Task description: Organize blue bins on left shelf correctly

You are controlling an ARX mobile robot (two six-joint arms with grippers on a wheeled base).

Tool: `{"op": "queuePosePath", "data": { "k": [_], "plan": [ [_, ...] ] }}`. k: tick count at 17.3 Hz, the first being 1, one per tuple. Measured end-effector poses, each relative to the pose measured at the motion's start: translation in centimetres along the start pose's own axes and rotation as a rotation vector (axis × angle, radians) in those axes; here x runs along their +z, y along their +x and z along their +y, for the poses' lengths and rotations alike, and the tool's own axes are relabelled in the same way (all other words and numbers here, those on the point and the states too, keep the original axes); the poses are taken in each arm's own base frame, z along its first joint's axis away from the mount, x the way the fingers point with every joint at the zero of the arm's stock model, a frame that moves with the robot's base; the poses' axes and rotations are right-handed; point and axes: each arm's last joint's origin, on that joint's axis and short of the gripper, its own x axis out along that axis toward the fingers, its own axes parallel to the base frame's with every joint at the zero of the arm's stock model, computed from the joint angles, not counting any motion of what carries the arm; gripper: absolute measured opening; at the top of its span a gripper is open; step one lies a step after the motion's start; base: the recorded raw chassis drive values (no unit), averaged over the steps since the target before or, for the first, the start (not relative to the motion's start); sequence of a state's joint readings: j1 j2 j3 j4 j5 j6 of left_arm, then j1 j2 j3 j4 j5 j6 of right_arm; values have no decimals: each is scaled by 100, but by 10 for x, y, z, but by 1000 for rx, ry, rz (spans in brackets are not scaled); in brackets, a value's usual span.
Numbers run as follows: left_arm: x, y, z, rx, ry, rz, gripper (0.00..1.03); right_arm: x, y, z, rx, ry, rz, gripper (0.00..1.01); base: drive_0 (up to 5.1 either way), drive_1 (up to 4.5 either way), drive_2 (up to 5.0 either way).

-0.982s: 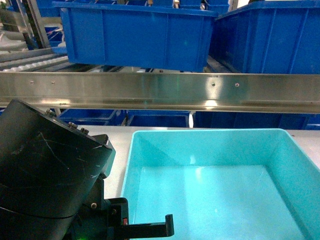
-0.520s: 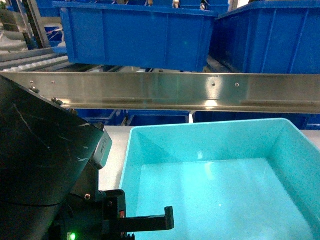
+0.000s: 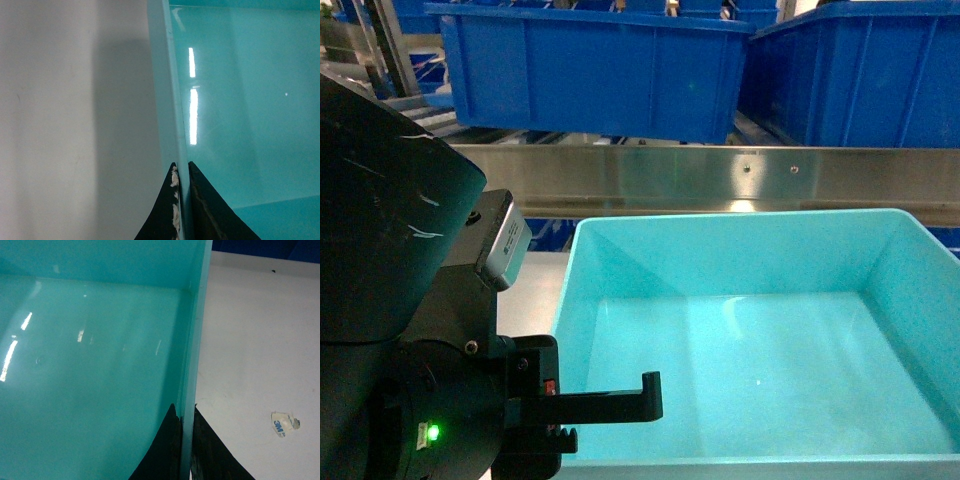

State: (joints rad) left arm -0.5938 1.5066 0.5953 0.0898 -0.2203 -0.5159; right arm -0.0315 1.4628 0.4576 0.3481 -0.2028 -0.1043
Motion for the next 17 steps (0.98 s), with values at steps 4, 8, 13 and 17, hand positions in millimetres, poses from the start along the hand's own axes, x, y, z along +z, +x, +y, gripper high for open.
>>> {"op": "queuePosePath", "data": {
  "k": [4, 8, 13, 17],
  "plan": [
    [9, -8, 0, -1, 35, -61, 2, 5, -10, 6, 19, -22, -36, 2, 0, 0, 0],
    [10, -10, 1, 4, 40, -70, 2, 10, -12, 7, 19, -55, -75, 2, 0, 0, 0],
    [11, -10, 0, 1, 39, -76, 2, 10, -12, 7, 18, -56, -82, 2, 0, 0, 0],
    [10, -10, 1, 5, 49, -72, 2, 10, -12, 8, 22, -59, -80, 2, -3, -418, 413]
  ]
}}
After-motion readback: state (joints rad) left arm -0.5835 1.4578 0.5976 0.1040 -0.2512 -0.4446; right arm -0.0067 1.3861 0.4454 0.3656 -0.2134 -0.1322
